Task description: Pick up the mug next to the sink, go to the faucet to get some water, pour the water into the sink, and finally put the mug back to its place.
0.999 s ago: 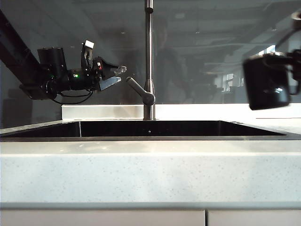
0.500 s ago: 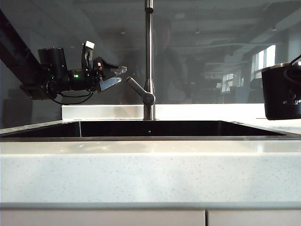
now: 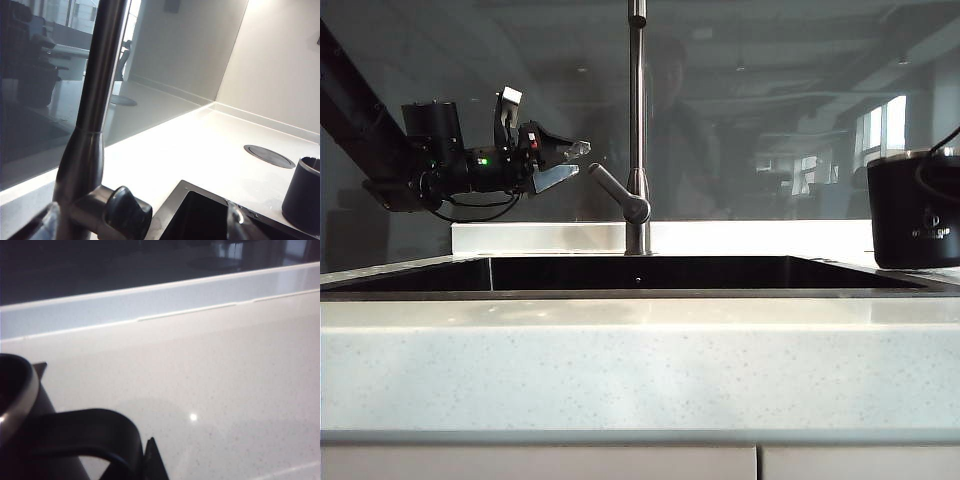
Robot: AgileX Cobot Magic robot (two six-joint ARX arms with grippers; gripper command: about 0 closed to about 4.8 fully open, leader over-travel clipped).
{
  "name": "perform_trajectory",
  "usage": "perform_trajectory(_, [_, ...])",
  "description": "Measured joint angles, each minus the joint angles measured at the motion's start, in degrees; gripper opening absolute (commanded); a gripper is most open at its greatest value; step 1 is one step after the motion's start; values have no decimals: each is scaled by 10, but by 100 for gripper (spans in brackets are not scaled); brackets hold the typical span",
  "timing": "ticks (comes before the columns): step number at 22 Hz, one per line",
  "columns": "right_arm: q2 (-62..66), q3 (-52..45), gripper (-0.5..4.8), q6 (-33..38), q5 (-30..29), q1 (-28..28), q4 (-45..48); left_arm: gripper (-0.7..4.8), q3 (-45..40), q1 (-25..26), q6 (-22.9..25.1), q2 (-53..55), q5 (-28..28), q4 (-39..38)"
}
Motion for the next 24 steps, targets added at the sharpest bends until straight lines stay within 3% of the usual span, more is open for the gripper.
perform_trajectory(21, [8, 0, 2, 2, -14, 1, 7, 427, 0, 1, 0, 0, 0, -2])
perform_trajectory(24, [8, 0, 48, 2, -14, 1, 7, 427, 0, 1, 0, 0, 0, -2])
